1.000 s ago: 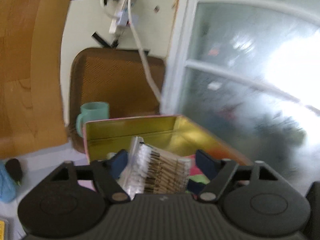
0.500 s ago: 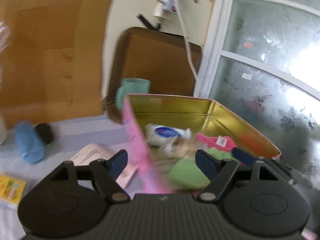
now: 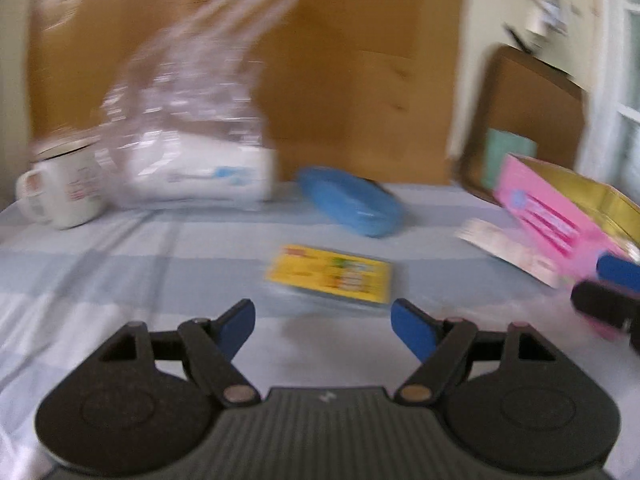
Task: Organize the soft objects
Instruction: 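Move the right gripper to the blue plastic case and close on it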
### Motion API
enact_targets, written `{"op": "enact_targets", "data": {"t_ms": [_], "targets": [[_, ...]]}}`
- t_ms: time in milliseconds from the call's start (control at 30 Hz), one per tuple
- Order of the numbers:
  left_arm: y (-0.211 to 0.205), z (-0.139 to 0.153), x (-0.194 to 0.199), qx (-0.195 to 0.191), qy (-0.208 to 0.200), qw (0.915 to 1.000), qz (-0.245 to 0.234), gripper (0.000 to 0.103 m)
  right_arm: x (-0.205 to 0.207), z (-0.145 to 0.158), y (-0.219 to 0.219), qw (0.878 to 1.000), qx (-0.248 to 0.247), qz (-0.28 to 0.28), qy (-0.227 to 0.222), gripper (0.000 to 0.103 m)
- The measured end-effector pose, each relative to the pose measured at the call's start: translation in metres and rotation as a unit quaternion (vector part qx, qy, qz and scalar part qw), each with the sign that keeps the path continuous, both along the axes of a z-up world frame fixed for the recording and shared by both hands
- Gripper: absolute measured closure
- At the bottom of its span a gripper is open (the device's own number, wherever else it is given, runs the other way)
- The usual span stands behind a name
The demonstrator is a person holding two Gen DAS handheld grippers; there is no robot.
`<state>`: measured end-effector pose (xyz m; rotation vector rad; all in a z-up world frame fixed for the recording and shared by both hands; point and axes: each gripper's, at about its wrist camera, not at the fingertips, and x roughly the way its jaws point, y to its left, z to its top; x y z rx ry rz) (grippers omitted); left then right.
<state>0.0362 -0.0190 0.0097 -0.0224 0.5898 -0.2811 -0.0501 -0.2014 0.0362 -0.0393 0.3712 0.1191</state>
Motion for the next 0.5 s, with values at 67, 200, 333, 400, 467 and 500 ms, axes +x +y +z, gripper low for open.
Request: {"op": "enact_targets", "data": {"t_ms": [67, 200, 333, 400, 467, 500], "targets": [[0.015, -0.003, 0.009, -0.027, 0.011, 0.9991, 0.032, 0.025, 0.027, 0.0, 0.004, 0.999, 0.026, 0.005, 0.025, 0.053], [0.036, -0.004, 0.019, -0.096, 0.028, 0.9938, 0.048, 0.021, 0.086, 0.0, 0.012, 0.997, 0.056, -0.03, 0.045, 0.04], [0.037, -0.001, 0.016, -0.112, 0.011, 0.9932, 0.029, 0.017, 0.143, -0.008, 0.031, 0.996, 0.039, -0.026, 0.073, 0.031], [0.036, 0.001, 0.016, -0.11, 0.01, 0.9936, 0.024, 0.017, 0.167, -0.017, 0.041, 0.995, 0.018, -0.023, 0.093, 0.031], [0.032, -0.001, 0.016, -0.11, 0.009, 0.9937, 0.02, 0.017, 0.188, -0.028, 0.051, 0.993, -0.015, -0.026, 0.113, 0.032], [0.031, -0.001, 0.016, -0.11, 0.01, 0.9938, 0.019, 0.017, 0.196, -0.034, 0.054, 0.991, -0.032, -0.028, 0.127, 0.034]]}}
